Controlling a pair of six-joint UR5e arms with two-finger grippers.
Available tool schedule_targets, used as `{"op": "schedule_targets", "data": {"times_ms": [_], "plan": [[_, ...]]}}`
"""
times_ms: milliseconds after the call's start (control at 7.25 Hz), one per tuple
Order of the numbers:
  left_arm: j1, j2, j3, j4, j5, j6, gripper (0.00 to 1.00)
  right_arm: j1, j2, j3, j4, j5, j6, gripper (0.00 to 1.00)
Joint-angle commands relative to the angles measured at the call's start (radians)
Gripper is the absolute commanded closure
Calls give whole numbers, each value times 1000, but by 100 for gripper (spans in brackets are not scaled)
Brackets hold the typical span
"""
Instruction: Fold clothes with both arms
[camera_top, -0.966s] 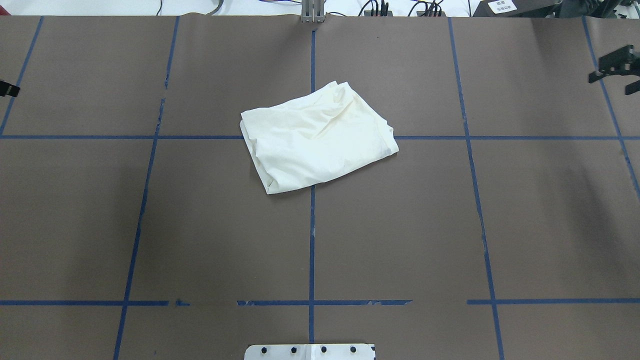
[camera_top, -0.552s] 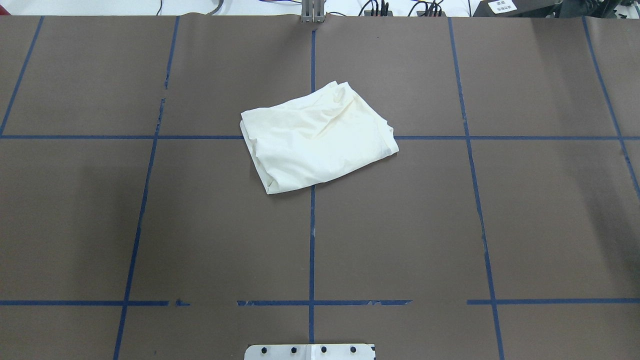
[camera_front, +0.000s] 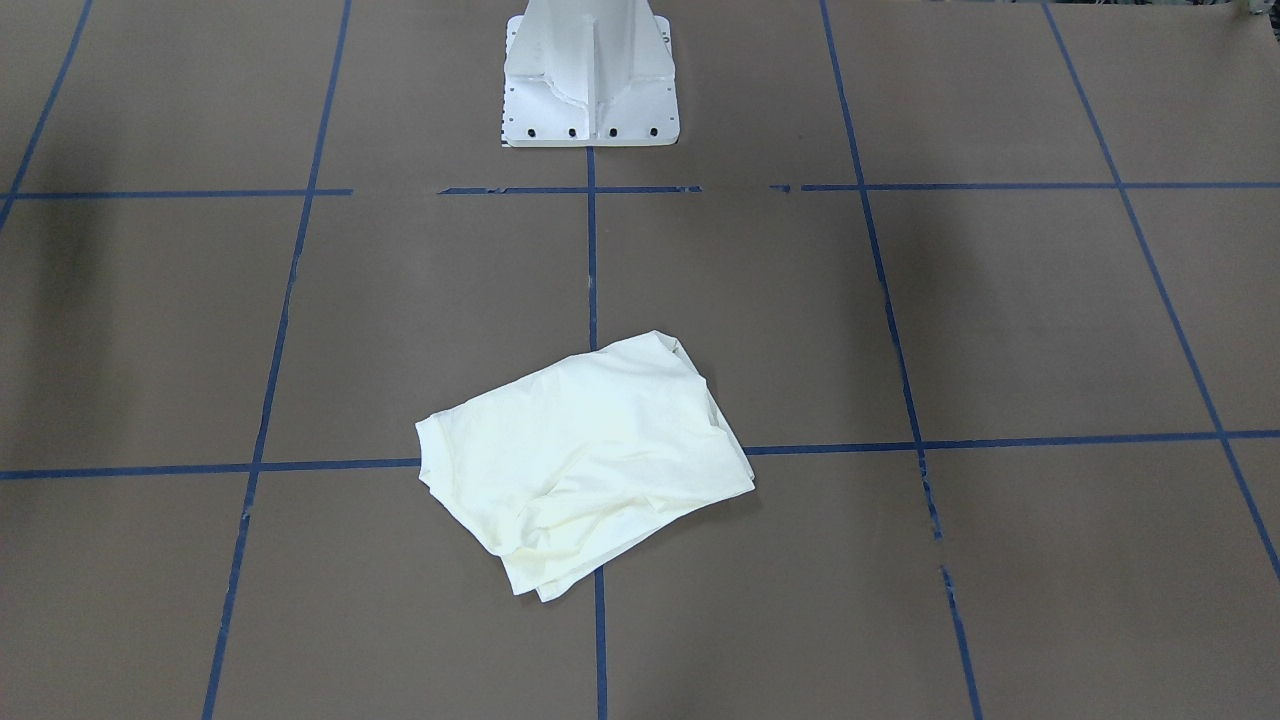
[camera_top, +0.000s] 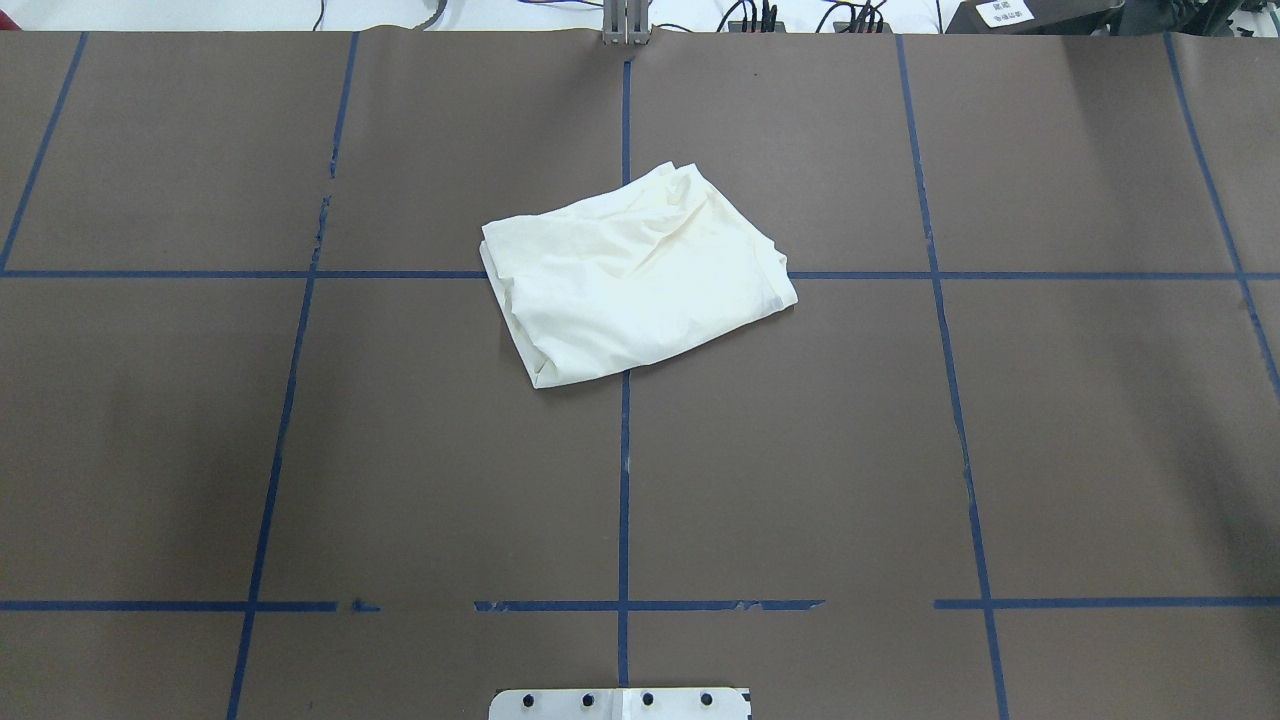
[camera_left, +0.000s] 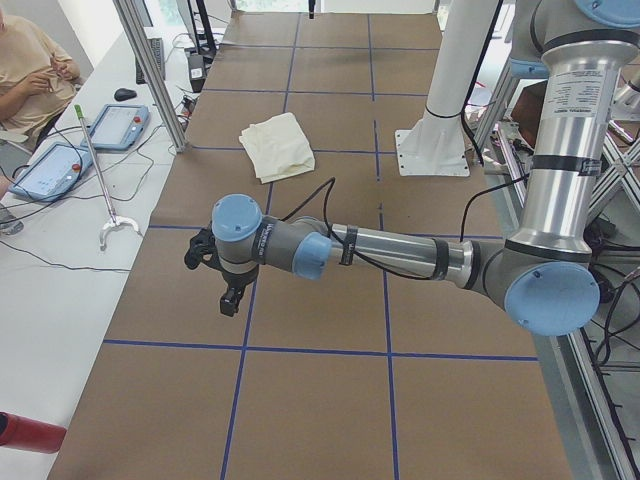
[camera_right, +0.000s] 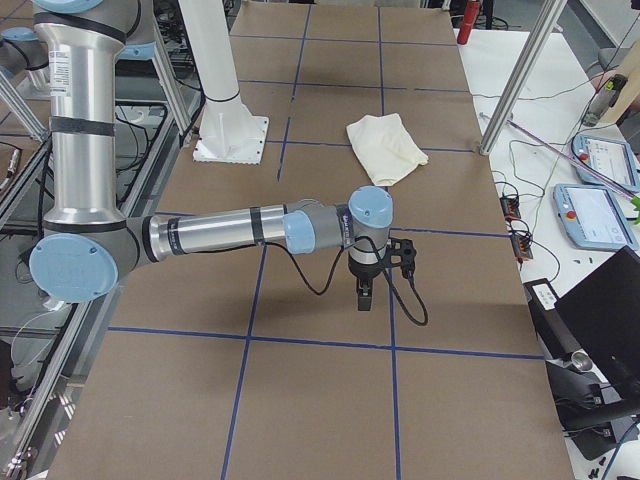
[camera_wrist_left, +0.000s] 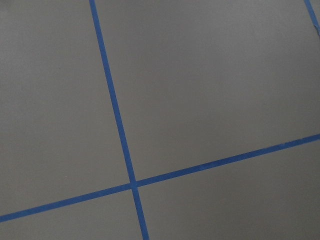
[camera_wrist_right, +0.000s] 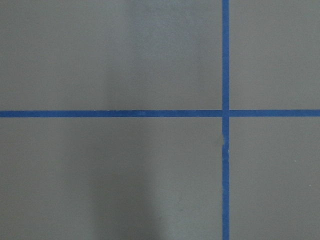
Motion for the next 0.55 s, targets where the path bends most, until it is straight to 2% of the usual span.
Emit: {"op": "schedule_targets", "data": {"times_ms": [0, 414], "plan": [[4, 31, 7, -39, -5, 1, 0, -1, -14, -12, -2, 15, -3, 0], [5, 33, 15, -46, -31, 6, 0, -1, -11, -21, 2, 17, -3, 0]]}}
